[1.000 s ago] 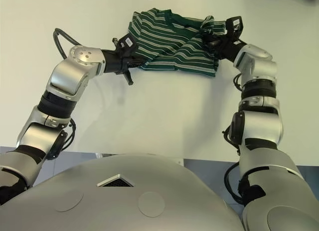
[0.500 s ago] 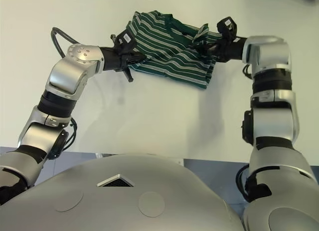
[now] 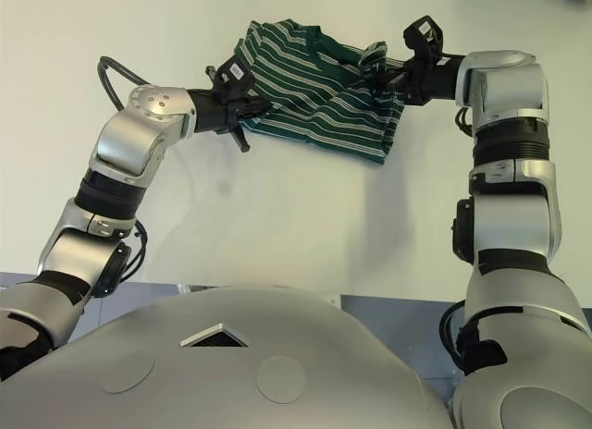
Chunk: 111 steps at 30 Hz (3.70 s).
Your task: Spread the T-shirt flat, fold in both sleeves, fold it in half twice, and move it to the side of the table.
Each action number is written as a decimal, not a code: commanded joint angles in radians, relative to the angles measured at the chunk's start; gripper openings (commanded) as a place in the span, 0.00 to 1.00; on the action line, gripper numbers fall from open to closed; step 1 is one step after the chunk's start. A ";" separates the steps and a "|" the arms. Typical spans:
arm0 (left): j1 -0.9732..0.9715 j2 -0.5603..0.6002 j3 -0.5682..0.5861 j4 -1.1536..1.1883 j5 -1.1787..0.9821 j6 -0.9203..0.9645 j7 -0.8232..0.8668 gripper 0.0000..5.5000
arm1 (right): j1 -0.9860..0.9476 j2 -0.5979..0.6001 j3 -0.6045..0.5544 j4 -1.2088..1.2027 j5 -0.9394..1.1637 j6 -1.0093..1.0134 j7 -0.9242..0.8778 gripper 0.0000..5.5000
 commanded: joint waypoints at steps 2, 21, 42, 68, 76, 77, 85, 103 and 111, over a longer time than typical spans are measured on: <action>-0.001 0.007 0.001 -0.003 0.006 -0.006 0.000 0.00 | 0.028 0.014 -0.020 -0.053 0.006 -0.028 -0.032 0.06; 0.013 0.002 0.040 -0.048 -0.018 0.023 0.007 0.00 | 0.368 0.221 -0.204 -0.169 0.062 -0.460 -0.387 0.06; 0.053 -0.023 0.051 -0.059 -0.018 0.006 0.055 0.00 | 0.412 0.029 -0.104 -0.567 0.034 -0.161 -0.320 0.04; -0.141 -0.126 -0.056 0.088 0.031 0.020 0.049 0.00 | 0.402 -0.138 0.126 -0.637 -0.385 -0.463 -0.320 0.06; -0.141 -0.154 -0.058 0.128 0.026 0.004 0.039 0.00 | 0.387 -0.129 0.122 -0.641 -0.391 -0.482 -0.310 0.06; -0.129 -0.149 -0.052 0.116 0.029 0.005 0.049 0.00 | 0.385 -0.128 0.123 -0.638 -0.392 -0.483 -0.308 0.06; 0.078 -0.052 0.066 -0.060 0.008 0.053 0.121 0.00 | 0.359 -0.111 0.100 -0.634 -0.369 -0.479 -0.299 0.06; -0.050 -0.171 -0.036 -0.035 -0.012 0.105 0.104 0.00 | 0.259 -0.082 0.201 -0.633 -0.413 -0.407 -0.187 0.06; -0.007 -0.144 -0.026 -0.065 -0.024 0.134 0.110 0.00 | 0.259 -0.084 0.202 -0.626 -0.425 -0.420 -0.197 0.06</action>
